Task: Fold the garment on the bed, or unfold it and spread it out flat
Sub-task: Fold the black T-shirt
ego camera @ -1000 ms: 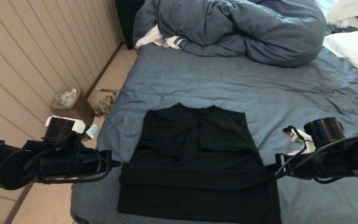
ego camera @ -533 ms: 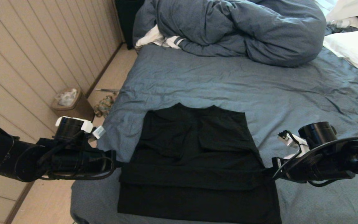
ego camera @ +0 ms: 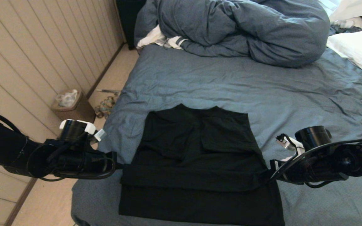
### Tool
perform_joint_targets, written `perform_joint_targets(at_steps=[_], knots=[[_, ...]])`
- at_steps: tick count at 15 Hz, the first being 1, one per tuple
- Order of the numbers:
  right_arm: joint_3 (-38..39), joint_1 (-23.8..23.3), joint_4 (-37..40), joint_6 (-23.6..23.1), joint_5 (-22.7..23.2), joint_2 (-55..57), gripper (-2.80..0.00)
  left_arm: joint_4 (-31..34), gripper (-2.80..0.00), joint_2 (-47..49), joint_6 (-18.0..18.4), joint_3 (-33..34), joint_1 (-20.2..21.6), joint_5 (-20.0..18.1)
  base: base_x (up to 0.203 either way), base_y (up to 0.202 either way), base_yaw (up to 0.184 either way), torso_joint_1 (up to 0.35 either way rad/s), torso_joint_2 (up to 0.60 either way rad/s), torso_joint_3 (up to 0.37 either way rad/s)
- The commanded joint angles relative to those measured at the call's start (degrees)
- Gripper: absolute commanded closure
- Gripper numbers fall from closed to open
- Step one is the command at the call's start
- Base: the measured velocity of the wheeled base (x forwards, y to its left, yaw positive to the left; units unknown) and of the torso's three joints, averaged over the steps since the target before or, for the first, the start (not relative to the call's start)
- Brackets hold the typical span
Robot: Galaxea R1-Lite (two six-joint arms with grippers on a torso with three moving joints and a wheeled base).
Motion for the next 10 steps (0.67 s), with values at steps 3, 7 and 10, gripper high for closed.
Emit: perform_joint_targets(at_steps=[3,7,10], knots=[[0.1,0.0,-0.1,-0.2,0.1,1.4,0.0,-0.2,0.0,-0.9,0.9,0.8,1.6,0.2,0.0,0.0,0.0,0.0,0.0,0.0],[0.4,-0.1,-0.1,-0.2,0.1,0.9,0.0,-0.1,0.0,-3.7,1.1,3.2,2.0,0.0,0.0,0.0,0.0,0.0,0.0,0.0],[1.0,-0.1,-0.1,-0.2,0.1,0.0,0.0,-0.6,0.0,-3.2,0.7,4.4,1.4,-0.7,0.0,0.0,0.0,0.0,0.0,0.0]])
